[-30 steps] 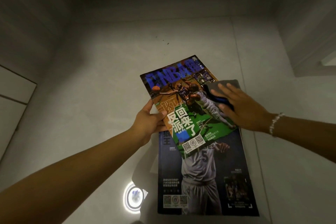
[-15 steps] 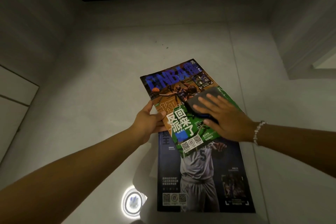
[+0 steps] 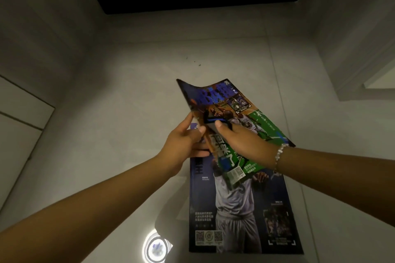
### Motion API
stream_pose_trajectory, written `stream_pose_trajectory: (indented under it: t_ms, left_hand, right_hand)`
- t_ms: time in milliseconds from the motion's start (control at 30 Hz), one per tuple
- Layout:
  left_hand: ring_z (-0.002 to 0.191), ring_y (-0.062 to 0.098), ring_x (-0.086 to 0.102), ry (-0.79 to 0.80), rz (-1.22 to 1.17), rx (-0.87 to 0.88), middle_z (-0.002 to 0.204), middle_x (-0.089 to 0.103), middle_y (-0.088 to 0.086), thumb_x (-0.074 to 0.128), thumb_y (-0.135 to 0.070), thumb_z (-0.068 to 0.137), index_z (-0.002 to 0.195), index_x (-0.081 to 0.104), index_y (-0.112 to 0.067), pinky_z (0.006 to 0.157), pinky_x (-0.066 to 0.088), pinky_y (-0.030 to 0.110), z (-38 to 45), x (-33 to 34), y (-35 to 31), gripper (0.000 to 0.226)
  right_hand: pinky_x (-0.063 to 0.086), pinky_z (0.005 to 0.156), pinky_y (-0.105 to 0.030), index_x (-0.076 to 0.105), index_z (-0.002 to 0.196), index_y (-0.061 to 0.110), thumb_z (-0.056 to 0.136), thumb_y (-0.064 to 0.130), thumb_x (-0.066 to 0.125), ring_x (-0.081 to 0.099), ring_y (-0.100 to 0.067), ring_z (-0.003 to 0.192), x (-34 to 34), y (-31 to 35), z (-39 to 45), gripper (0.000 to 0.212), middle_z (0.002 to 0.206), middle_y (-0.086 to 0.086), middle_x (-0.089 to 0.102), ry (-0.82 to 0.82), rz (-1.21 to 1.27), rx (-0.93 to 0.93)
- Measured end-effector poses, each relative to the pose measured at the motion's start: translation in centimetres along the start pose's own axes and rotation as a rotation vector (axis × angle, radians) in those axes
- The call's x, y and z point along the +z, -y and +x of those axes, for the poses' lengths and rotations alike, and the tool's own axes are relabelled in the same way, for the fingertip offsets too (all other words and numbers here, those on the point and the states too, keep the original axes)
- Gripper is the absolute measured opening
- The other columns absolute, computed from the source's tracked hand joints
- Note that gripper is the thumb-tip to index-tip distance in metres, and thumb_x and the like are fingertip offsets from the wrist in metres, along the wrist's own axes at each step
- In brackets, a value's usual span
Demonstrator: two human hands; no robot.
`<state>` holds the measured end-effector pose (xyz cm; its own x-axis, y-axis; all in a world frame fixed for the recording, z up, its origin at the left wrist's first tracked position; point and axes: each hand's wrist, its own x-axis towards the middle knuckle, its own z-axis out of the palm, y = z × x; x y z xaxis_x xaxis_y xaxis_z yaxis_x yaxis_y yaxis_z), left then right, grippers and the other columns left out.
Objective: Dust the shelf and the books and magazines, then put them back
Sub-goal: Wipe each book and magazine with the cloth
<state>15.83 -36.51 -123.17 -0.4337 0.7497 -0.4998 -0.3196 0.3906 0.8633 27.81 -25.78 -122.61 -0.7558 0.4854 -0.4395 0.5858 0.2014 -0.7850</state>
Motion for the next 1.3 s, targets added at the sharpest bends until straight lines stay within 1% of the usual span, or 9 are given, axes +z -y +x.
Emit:
stream_pose_trajectory:
  t_ms: [234, 334, 434, 601, 701, 767, 901, 1101, 1301]
  left_hand:
    - [0.085, 0.024, 0.071, 0.127, -0.009, 0.008, 0.115, 0.061, 0.002, 0.03, -0.047, 0.1, 0.144, 0.034, -0.038, 0.065, 0.057, 0.027, -0.1, 0.8, -2.0, 0.045]
    - [0.092, 0.024, 0.07, 0.176, 0.025, 0.029, 0.117, 0.06, 0.005, 0.029, -0.046, 0.1, 0.144, 0.034, -0.038, 0.067, 0.058, 0.028, -0.2, 1.0, -2.3, 0.045]
    - [0.099, 0.022, 0.065, 0.098, -0.001, 0.074, 0.121, 0.057, 0.009, 0.032, -0.039, 0.102, 0.141, 0.039, -0.034, 0.068, 0.057, 0.028, 0.1, 1.1, -2.6, 0.04]
    - [0.133, 0.025, 0.04, -0.136, -0.11, -0.003, 0.147, 0.037, 0.005, 0.038, -0.043, 0.099, 0.146, 0.028, -0.025, 0.095, 0.043, 0.036, 1.8, -0.2, -1.8, 0.052]
    - [0.127, 0.026, 0.048, -0.069, -0.202, -0.043, 0.137, 0.051, 0.002, 0.038, -0.056, 0.092, 0.134, 0.044, -0.025, 0.103, 0.042, 0.043, 2.0, -1.1, -1.1, 0.053]
    - [0.113, 0.023, 0.06, -0.046, -0.212, -0.077, 0.122, 0.064, 0.003, 0.038, -0.056, 0.092, 0.128, 0.053, -0.023, 0.095, 0.048, 0.043, 1.8, -1.6, -0.8, 0.051]
    - [0.095, 0.029, 0.068, -0.199, -0.23, -0.113, 0.11, 0.068, 0.015, 0.057, -0.024, 0.093, 0.125, 0.05, -0.004, 0.075, 0.055, 0.039, 1.9, -2.5, 0.7, 0.039]
    - [0.077, 0.024, 0.065, -0.277, -0.074, -0.128, 0.095, 0.064, 0.013, 0.064, -0.003, 0.088, 0.111, 0.041, -0.009, 0.062, 0.054, 0.036, 1.3, -1.7, 3.7, 0.033]
    - [0.077, 0.023, 0.066, -0.246, 0.029, -0.111, 0.093, 0.065, 0.011, 0.063, -0.003, 0.088, 0.102, 0.043, -0.016, 0.071, 0.056, 0.039, 2.1, -2.2, 4.9, 0.027]
  right_hand:
    - [0.043, 0.071, -0.01, 0.064, 0.107, 0.027, 0.086, 0.032, 0.066, 0.057, 0.004, 0.086, -1.8, 1.2, 0.1, 0.022, 0.096, 0.013, 0.064, -0.122, 0.081, -0.131]
    - [0.053, 0.075, -0.03, 0.069, 0.095, 0.019, 0.086, 0.021, 0.066, 0.066, -0.014, 0.081, -2.8, 1.1, 0.1, 0.01, 0.09, -0.001, 0.07, -0.17, 0.107, -0.095]
    - [0.051, 0.06, -0.02, 0.068, 0.087, 0.022, 0.087, 0.018, 0.064, 0.068, -0.01, 0.065, -4.4, 1.8, -0.3, 0.005, 0.077, 0.0, 0.071, -0.188, 0.227, -0.057]
    - [0.056, 0.063, -0.026, 0.068, 0.097, 0.009, 0.087, 0.013, 0.059, 0.068, -0.02, 0.072, -7.8, 3.8, -1.6, 0.014, 0.084, -0.009, 0.071, -0.045, 0.512, -0.096]
    - [0.056, 0.061, -0.025, 0.065, 0.105, 0.001, 0.079, 0.015, 0.06, 0.067, -0.02, 0.069, -9.3, 3.8, -2.2, 0.03, 0.087, -0.012, 0.07, 0.033, 0.724, -0.097]
    - [0.057, 0.059, -0.025, 0.064, 0.107, -0.002, 0.08, 0.014, 0.059, 0.067, -0.019, 0.067, -9.7, 3.1, -2.3, 0.031, 0.085, -0.012, 0.071, 0.016, 0.786, -0.071]
    - [0.058, 0.063, -0.026, 0.065, 0.106, 0.002, 0.089, 0.009, 0.055, 0.069, -0.023, 0.078, -10.0, 0.3, -1.7, 0.02, 0.095, -0.014, 0.072, -0.139, 0.687, 0.001]
    - [0.052, 0.072, -0.028, 0.068, 0.09, 0.006, 0.088, 0.014, 0.062, 0.064, -0.023, 0.076, -9.4, -4.6, -1.3, 0.01, 0.098, -0.02, 0.069, -0.222, 0.335, 0.223]
    - [0.048, 0.074, -0.036, 0.065, 0.094, -0.005, 0.095, 0.033, 0.052, 0.061, -0.03, 0.079, -10.1, -4.9, -0.8, 0.04, 0.095, -0.023, 0.065, -0.319, 0.064, 0.216]
